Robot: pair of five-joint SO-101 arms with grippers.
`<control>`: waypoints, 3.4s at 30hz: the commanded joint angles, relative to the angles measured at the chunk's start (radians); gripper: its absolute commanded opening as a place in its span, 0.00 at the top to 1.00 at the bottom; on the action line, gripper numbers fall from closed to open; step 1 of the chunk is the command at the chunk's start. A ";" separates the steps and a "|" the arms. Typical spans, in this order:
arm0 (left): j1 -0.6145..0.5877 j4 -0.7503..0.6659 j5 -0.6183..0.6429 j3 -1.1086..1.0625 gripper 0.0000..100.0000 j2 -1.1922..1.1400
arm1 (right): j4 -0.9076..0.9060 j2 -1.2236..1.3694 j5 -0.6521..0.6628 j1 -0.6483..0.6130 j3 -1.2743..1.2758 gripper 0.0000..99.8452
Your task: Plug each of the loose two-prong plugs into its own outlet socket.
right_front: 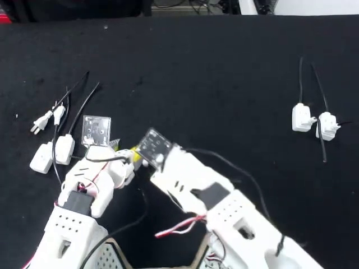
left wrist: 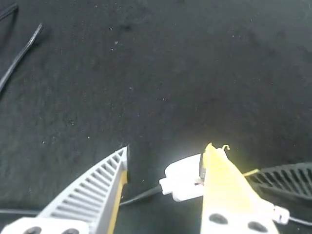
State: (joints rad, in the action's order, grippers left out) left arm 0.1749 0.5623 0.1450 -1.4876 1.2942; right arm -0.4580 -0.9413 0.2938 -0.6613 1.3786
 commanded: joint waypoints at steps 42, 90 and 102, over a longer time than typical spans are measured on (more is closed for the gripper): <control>0.021 -0.005 -0.005 -0.021 0.76 0.011 | 0.089 -0.240 -0.199 0.037 0.081 0.99; -0.157 -0.005 0.040 -0.012 0.76 0.014 | -1.088 1.017 -0.446 0.186 -1.314 0.99; -0.157 -0.006 0.040 -0.012 0.76 0.014 | -1.079 1.208 -0.554 0.130 -1.472 0.99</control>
State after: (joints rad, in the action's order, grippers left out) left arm 0.0199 0.5685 0.1741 -1.5136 1.2927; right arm -1.5597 0.2386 -0.2232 -0.5140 -0.0345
